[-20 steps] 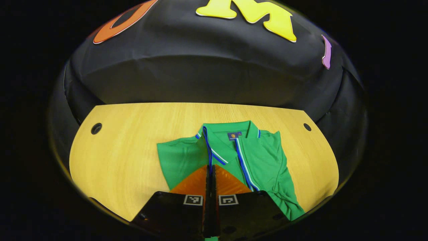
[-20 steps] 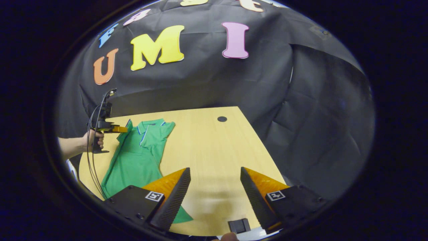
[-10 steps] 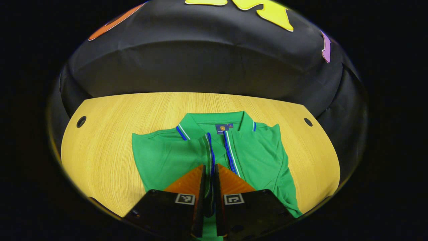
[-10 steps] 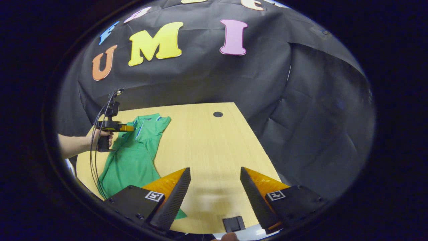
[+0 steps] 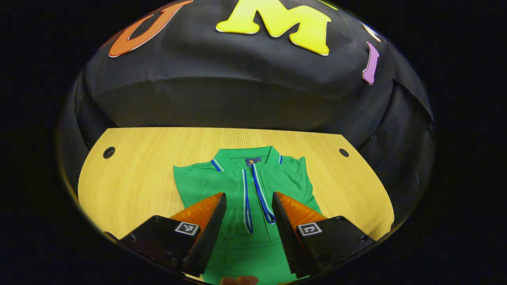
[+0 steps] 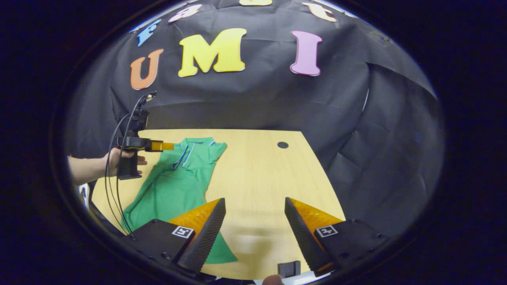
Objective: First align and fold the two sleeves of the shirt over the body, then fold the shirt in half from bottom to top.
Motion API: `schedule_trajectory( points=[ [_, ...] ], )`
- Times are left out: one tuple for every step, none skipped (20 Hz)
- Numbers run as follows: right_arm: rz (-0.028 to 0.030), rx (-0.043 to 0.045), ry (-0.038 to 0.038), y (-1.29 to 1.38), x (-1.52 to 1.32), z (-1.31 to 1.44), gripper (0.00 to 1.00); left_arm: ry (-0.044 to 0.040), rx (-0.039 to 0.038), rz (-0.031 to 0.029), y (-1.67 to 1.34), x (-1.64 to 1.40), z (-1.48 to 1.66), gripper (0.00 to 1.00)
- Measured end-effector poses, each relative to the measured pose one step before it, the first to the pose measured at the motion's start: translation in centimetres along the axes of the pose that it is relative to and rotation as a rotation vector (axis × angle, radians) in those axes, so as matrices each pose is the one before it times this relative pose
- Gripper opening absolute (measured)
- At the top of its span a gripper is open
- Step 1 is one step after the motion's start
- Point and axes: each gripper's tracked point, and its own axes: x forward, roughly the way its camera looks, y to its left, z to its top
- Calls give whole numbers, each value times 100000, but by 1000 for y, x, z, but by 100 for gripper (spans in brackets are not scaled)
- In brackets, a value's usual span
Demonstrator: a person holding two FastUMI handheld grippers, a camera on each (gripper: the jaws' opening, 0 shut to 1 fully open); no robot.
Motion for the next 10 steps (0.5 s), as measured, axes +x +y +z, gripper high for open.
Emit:
schedule_trajectory(
  points=[
    [3074, -664, -1204, 1099, 75, 85, 94, -2429, 231, 1283, 434, -1941, 183, 82],
    [3212, -591, -511, 1150, -41, -201, 94, -1893, -451, 1335, 240, -1958, 101, 85],
    [2603, -1010, -484, 911, -15, -128, 94, -1695, -600, 690, 119, -2009, -49, 85],
    [2147, -1333, -192, 744, 61, -193, 95, -153, 173, -118, -75, -1846, -557, 89],
    [1348, -927, 155, 621, 13, -203, 95, -1074, 1201, 1750, 425, -1673, -740, 94],
    [749, -1060, 183, 670, -131, -233, 96, 159, 147, -652, 47, -1786, -859, 100],
    [1100, -818, 226, 581, -173, -255, 96, 738, -198, -922, -184, -1768, -1026, 99],
    [2125, -1196, 179, 724, -280, -443, 95, 869, -289, -36, -69, -1441, -1211, 99],
    [3063, -1615, 1309, 715, -262, -720, 95, 716, 712, -246, 29, -1619, -1189, 100],
    [1866, -1516, 1640, 360, -143, -1074, 96, 844, 1363, -550, -137, -1563, -1165, 99]
  ],
)
